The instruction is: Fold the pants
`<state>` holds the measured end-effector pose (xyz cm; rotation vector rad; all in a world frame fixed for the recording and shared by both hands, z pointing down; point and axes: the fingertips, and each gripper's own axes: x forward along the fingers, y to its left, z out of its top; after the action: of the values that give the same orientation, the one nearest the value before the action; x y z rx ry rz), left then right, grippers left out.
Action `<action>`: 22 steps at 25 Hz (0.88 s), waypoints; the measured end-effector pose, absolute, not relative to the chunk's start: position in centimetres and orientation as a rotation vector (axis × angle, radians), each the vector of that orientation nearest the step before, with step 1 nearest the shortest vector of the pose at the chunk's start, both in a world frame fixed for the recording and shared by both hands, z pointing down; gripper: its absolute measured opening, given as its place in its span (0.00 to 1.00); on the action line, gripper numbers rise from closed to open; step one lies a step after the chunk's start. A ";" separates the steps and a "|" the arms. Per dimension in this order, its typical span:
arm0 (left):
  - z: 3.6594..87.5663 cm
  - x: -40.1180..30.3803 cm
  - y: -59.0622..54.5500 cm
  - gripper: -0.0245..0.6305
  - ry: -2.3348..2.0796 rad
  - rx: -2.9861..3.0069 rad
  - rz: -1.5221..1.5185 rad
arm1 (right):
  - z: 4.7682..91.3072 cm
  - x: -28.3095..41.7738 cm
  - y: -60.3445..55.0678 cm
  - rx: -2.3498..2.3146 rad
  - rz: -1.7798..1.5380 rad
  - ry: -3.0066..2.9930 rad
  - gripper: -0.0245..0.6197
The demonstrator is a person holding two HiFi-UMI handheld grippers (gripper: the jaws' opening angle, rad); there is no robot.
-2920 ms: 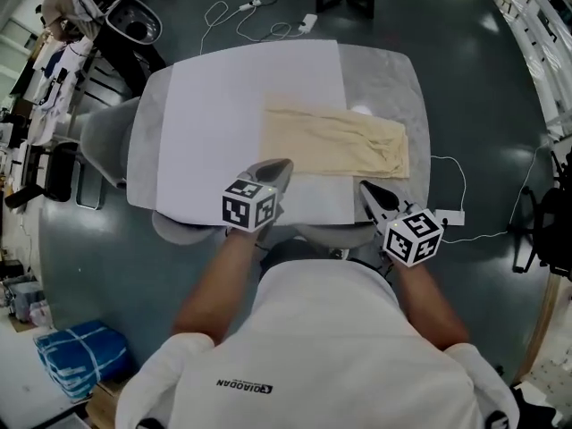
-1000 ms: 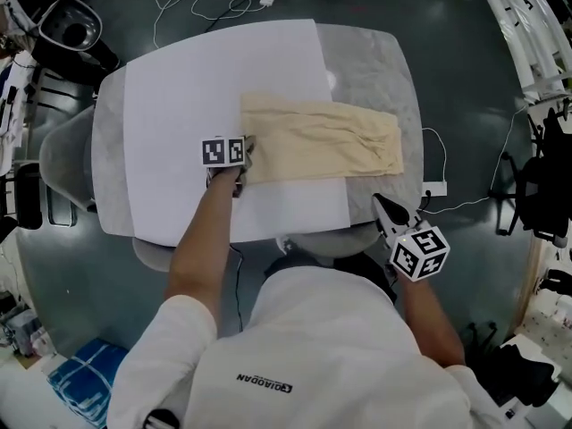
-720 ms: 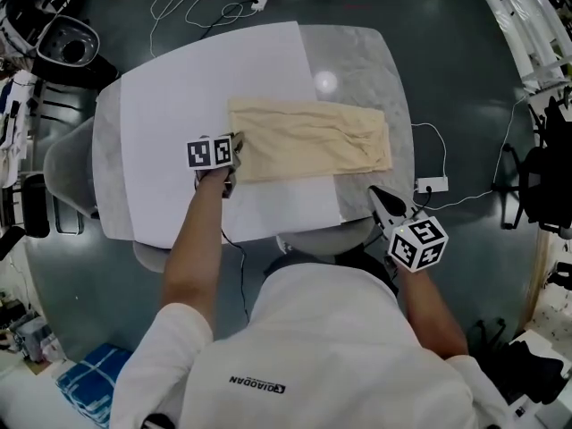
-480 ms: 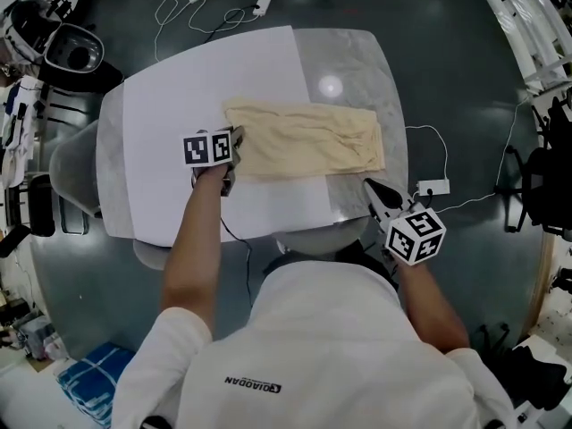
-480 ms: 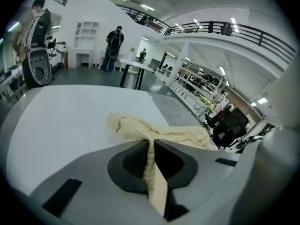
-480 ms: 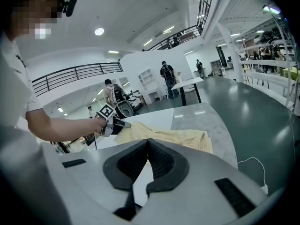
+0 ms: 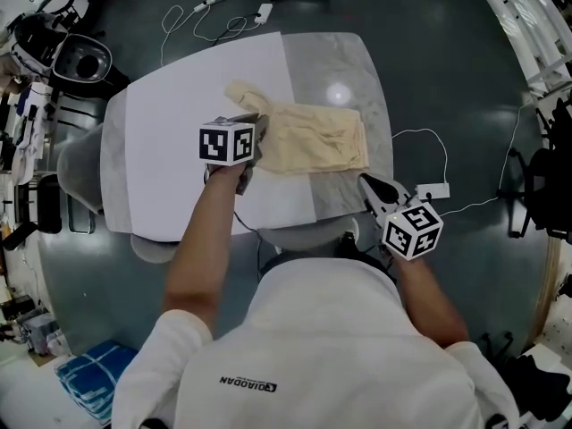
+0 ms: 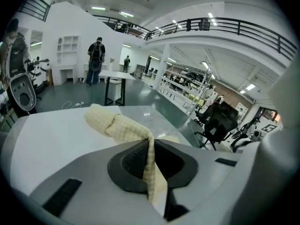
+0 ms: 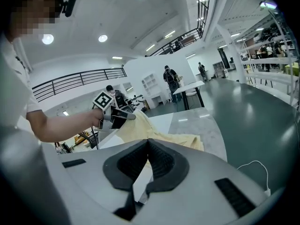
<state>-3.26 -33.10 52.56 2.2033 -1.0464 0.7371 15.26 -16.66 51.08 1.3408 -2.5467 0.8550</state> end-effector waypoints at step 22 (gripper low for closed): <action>59.2 15.2 -29.4 0.11 -0.989 2.153 0.852 | 51.9 26.3 -14.5 1.327 0.873 -2.574 0.07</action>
<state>15.24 -29.43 59.15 2.1525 -0.9886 0.8524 26.26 -14.52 51.86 1.3270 -2.5740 0.8727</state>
